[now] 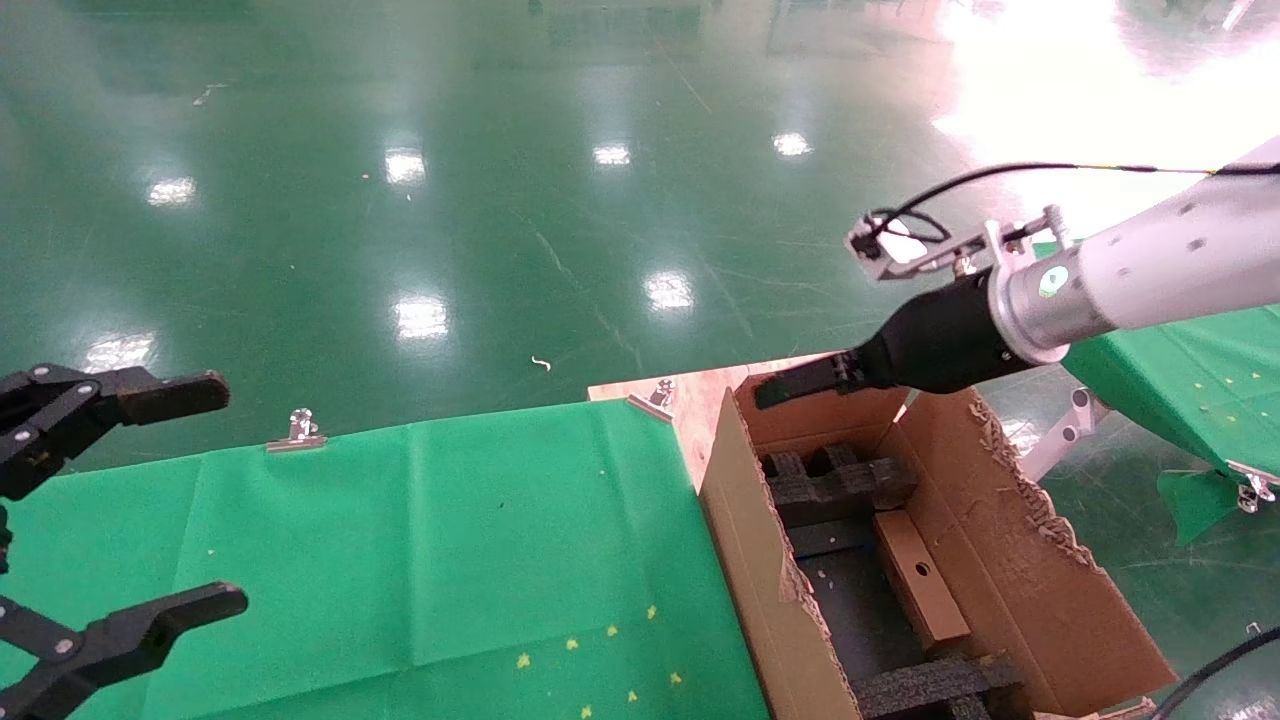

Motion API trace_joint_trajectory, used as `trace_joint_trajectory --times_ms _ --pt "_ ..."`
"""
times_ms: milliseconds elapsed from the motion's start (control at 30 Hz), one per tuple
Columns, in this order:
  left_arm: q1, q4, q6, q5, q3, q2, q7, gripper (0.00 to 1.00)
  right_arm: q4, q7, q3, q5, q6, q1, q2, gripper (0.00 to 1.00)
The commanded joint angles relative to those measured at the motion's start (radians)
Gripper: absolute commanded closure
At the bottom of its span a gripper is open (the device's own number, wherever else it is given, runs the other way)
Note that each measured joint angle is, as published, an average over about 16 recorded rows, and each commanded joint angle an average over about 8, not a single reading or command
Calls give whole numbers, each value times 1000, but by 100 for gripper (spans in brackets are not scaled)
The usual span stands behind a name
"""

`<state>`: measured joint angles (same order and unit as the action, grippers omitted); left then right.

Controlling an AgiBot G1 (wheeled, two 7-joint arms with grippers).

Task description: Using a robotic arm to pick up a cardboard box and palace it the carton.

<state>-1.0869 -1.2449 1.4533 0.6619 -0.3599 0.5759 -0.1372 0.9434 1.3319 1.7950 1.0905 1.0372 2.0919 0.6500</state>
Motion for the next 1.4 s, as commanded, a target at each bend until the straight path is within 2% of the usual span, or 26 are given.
trace_joint_trajectory --times_ms 33,267,533,1400 --pt "0 0 0 0 0 0 0 0 43 -22 -25 -44 36 24 -22 0" --pt "0 0 0 0 0 0 0 0 78 -44 -46 -74 64 43 -42 0" --pt "0 0 0 0 0 0 0 0 67 -62 -74 -71 64 6 -33 0" --pt "0 0 0 -1 0 0 0 0 187 -530 -698 -196 235 -435 -36 0"
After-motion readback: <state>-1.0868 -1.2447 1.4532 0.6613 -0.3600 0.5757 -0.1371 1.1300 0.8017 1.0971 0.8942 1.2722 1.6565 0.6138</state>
